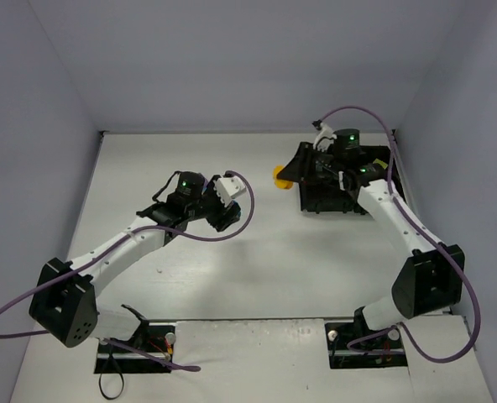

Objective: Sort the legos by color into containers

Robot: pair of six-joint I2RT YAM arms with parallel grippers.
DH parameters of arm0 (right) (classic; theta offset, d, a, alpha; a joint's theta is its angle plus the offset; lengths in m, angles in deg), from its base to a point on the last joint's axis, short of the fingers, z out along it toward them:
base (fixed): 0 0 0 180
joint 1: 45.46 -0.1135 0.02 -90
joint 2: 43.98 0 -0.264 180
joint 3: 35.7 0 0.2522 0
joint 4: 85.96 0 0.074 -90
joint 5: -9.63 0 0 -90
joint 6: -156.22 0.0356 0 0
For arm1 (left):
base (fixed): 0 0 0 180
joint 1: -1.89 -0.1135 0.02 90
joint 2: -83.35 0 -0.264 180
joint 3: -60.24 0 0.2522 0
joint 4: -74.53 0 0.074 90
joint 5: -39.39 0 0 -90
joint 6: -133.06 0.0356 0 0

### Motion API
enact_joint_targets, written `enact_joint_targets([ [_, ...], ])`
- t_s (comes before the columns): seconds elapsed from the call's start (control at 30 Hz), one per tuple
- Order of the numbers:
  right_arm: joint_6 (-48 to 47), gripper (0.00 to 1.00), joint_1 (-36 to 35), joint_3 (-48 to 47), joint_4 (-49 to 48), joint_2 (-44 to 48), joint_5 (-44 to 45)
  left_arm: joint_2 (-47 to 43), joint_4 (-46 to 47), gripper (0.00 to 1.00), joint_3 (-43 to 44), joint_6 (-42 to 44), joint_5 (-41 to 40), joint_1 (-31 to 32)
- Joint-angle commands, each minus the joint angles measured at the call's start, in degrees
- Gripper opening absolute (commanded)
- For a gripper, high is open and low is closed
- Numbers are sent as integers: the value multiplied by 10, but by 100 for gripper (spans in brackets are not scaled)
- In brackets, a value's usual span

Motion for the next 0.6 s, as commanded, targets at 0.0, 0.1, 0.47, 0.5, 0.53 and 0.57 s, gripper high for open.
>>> enact_joint_targets([
  [0.0,-39,0,43,-36,9,43,14,3,-9,6,12,-15,26,-13],
  [0.1,-49,0,94,-40,24,56,35,2,-3,6,13,-21,21,-14],
  [0.47,21,0,276,11,51,58,404,-58,53,6,5,-93,-18,-16],
  [0.5,30,0,286,14,49,40,427,-65,54,6,5,-96,-17,-16],
  [0.53,34,0,293,14,47,31,441,-70,55,6,2,-103,-17,-16],
  [0.57,40,0,301,13,44,20,439,-72,58,6,-2,-106,-18,-16],
])
